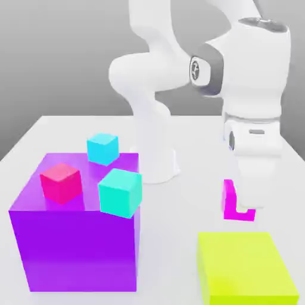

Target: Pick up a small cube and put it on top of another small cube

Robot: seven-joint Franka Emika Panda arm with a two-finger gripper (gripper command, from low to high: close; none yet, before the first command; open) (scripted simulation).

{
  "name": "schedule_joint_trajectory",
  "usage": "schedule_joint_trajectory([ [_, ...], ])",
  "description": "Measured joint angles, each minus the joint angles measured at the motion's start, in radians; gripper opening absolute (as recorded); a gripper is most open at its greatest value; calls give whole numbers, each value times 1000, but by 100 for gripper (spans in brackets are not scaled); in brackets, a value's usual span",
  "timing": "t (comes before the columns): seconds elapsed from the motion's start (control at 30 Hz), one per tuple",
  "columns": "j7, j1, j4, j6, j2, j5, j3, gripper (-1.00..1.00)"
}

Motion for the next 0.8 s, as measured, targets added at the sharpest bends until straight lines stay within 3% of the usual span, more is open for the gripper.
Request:
schedule_joint_trajectory([
  [0.5, 338, -317, 123, -375, -208, -43, -201, -100],
  [0.63, 334, -339, 41, -292, -191, -16, -237, -100],
  [0.67, 331, -340, 16, -252, -175, -13, -243, 100],
  [0.8, 331, -340, 16, -252, -175, -12, -243, 100],
])
